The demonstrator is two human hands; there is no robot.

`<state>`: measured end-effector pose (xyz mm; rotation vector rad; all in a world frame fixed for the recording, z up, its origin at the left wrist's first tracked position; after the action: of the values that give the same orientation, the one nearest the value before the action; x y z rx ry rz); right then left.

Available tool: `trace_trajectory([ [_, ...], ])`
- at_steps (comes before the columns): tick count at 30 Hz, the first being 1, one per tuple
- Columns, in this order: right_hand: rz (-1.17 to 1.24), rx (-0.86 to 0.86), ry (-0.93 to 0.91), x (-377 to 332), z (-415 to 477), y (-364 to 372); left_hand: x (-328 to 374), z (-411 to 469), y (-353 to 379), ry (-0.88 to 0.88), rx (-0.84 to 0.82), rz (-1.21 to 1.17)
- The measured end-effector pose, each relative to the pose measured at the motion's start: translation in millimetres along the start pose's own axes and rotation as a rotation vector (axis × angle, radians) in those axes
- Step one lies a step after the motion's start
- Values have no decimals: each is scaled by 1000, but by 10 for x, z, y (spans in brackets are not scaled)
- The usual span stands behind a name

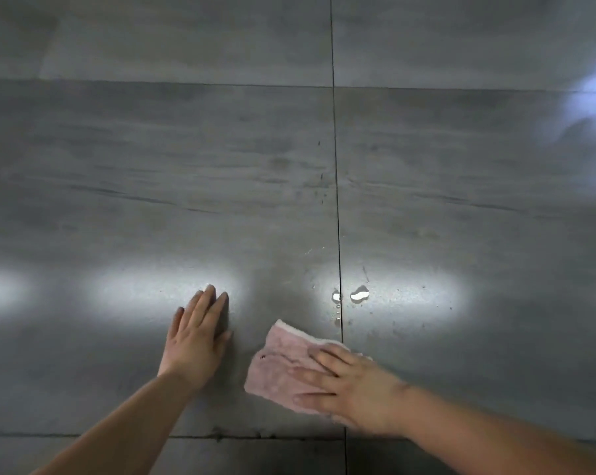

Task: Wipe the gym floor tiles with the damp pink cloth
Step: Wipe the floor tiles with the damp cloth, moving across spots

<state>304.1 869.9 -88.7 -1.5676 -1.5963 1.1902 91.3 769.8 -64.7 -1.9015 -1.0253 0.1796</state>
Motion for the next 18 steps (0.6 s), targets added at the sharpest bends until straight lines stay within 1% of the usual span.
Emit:
trace_trajectory([
  [2,-50,-5,-47,109,60,-28,-61,-18,19,-7,-15,-22],
  [4,-86,111,-27,172,89,7,-173,-85,9,-55,-27,-20],
  [5,-93,182,20,265,100,-1,-225,-95,-3,-83,-31,-7],
  [6,-82,230,117,413,109,-34,-270,-93,-8,-101,-35,10],
  [8,-10,405,358,789,90,-76,-316,-79,-1,-115,-47,23],
  [9,34,450,483,986,48,-107,-313,-77,5,-117,-51,21],
  [10,81,456,601,1151,5,-151,-306,-77,11,-117,-48,15],
  [12,183,468,766,1339,-27,-205,-293,-73,2,-120,-49,22],
  [14,328,484,931,1258,90,-309,-283,-73,-20,-125,-63,37],
  [15,389,482,944,1120,201,-325,-264,-74,-34,-128,-74,47],
  [16,411,475,847,913,340,-337,-243,-79,-44,-133,-82,51],
  [17,399,452,646,675,507,-311,-230,-83,-48,-138,-81,50],
  [18,408,345,419,438,659,-315,-226,-83,-47,-141,-74,49],
])
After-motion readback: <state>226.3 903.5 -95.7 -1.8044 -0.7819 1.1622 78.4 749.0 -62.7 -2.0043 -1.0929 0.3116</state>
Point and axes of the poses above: each hand's wrist, its own z-axis towards the middle knuckle, its own y-axis out of the palm, x = y × z, the point moved 2 cm from there along z, towards the middle knuckle, and after that the axes turned 1 degree about -y, right-handed, at the moved point
